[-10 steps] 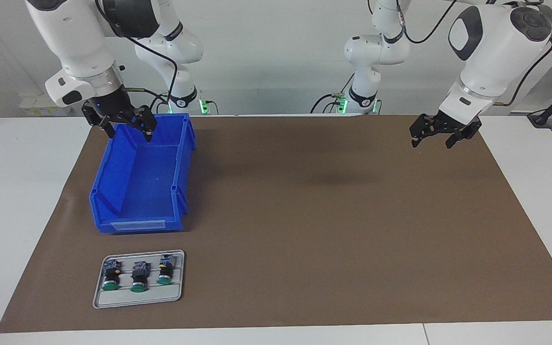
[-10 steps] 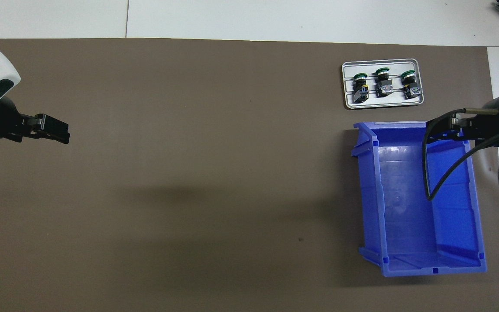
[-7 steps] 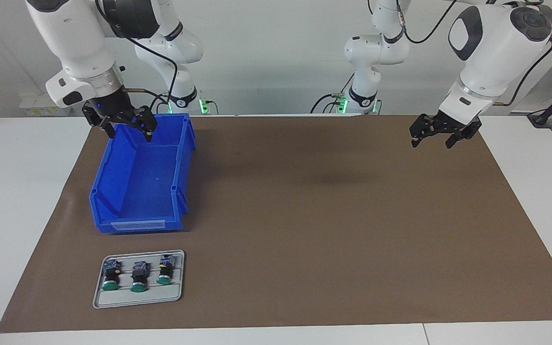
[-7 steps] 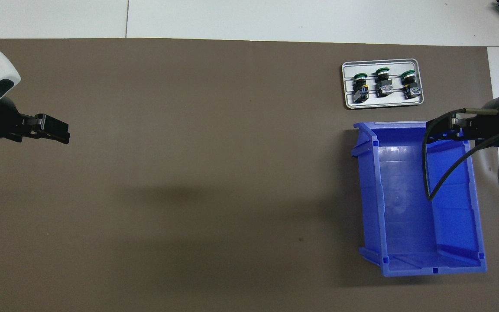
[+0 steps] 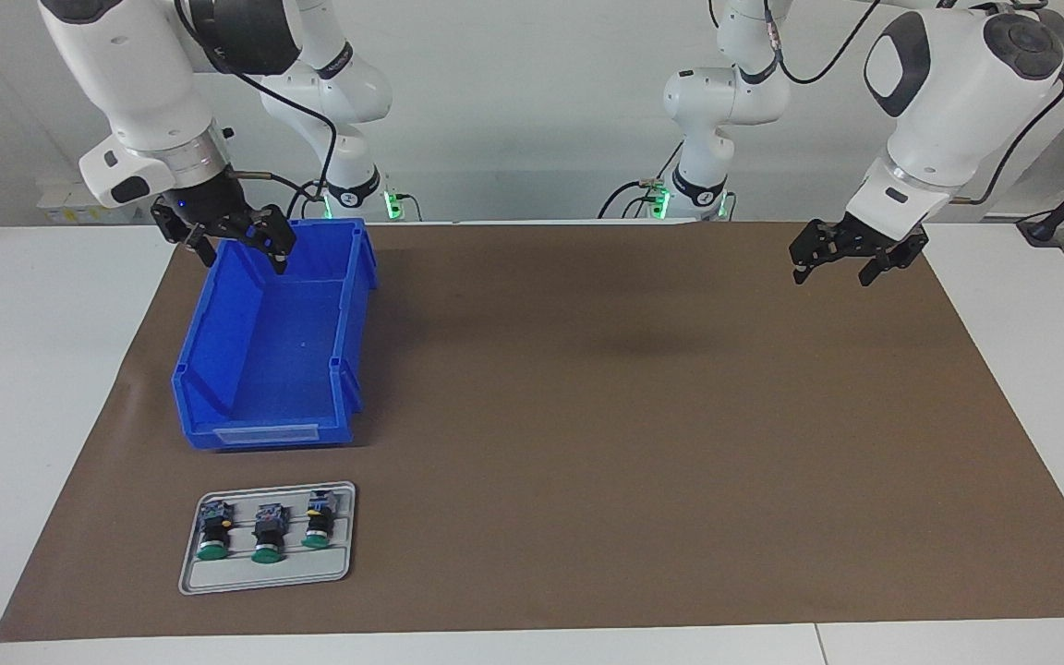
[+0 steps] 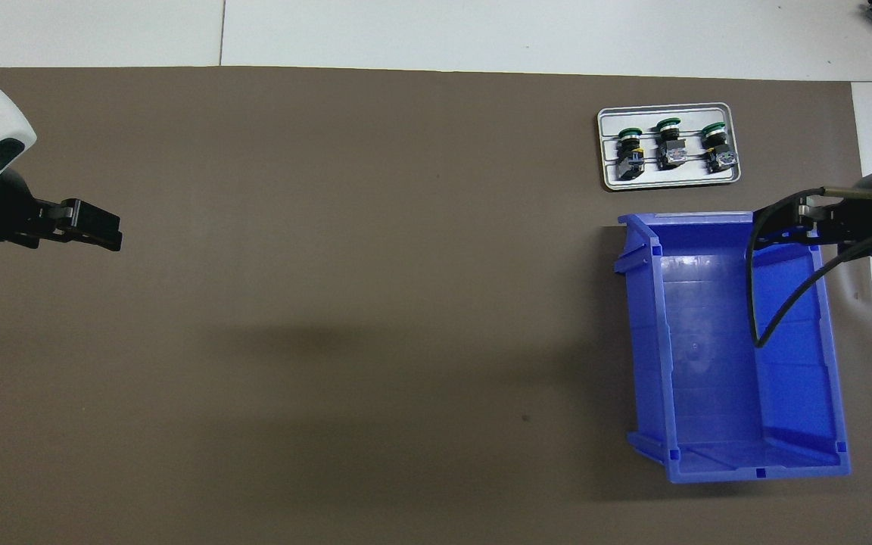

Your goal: Place and press button with both arms

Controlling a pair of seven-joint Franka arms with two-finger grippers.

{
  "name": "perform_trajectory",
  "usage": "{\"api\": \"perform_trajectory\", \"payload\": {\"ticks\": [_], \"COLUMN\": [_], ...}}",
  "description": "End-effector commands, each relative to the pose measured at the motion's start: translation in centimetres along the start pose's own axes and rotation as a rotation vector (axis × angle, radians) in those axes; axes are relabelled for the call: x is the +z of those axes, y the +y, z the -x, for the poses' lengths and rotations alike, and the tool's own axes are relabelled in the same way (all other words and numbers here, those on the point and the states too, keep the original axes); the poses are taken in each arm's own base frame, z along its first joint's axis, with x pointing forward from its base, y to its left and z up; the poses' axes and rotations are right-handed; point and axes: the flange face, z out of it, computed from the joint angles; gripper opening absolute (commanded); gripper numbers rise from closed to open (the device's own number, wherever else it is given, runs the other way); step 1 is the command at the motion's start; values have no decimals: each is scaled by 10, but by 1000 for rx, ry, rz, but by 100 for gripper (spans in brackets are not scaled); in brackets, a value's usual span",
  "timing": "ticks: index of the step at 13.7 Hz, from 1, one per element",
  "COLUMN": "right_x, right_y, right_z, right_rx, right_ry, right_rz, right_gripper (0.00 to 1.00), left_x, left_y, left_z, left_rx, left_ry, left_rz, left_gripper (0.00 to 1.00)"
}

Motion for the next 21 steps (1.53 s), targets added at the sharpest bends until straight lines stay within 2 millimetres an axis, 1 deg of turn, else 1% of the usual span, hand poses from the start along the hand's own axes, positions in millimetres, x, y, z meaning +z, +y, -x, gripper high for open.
{"api": "perform_trajectory", "payload": {"ticks": [1, 2, 4, 5, 6, 8, 9, 10, 12, 13, 14, 16, 17, 18, 19, 21], "right_x": [0, 1, 10, 20, 27, 45, 57, 63, 87, 98, 113, 139, 146, 158, 173, 202], "right_y": [5, 5, 5, 7, 5, 1, -3, -6, -10, -11, -12, -13, -14, -15, -13, -7], "right_z": [-2, -5, -19, -28, -42, -68, -85, -101, -137, -150, -161, -177, -184, -191, -201, -212], "right_rx": [-9, -9, -7, -1, 1, 1, 0, 2, -1, -7, -18, -49, -59, -71, -82, -91], "right_ry": [37, 44, 59, 51, 67, 93, 90, 96, 108, 130, 147, 182, 201, 203, 208, 221], "right_rz": [-15, -16, -20, -21, -29, -39, -41, -52, -63, -69, -72, -73, -75, -74, -75, -74], "right_gripper": [98, 98, 97, 97, 97, 97, 97, 97, 97, 97, 97, 97, 97, 97, 97, 97], "left_x": [0, -1, -1, 0, 0, 0, 0, 0, 0, 0, 0, 0, 0, 0, 0, 0], "left_y": [-2, -2, -3, -2, -2, -3, -3, -2, -3, -3, -2, -3, -2, -2, -2, -3], "left_z": [7, 7, 7, 7, 7, 7, 7, 7, 7, 7, 7, 7, 7, 7, 7, 7], "left_rx": [3, 5, 3, 2, 3, 2, 3, 3, 2, 2, 5, 2, 3, 3, 3, 3], "left_ry": [14, 16, 16, 14, 14, 14, 14, 14, 14, 14, 13, 14, 14, 14, 14, 14], "left_rz": [10, 9, 9, 10, 10, 10, 9, 10, 9, 10, 10, 9, 10, 9, 10, 9], "left_gripper": [100, 100, 100, 100, 100, 100, 100, 100, 100, 100, 100, 100, 100, 100, 100, 100]}}
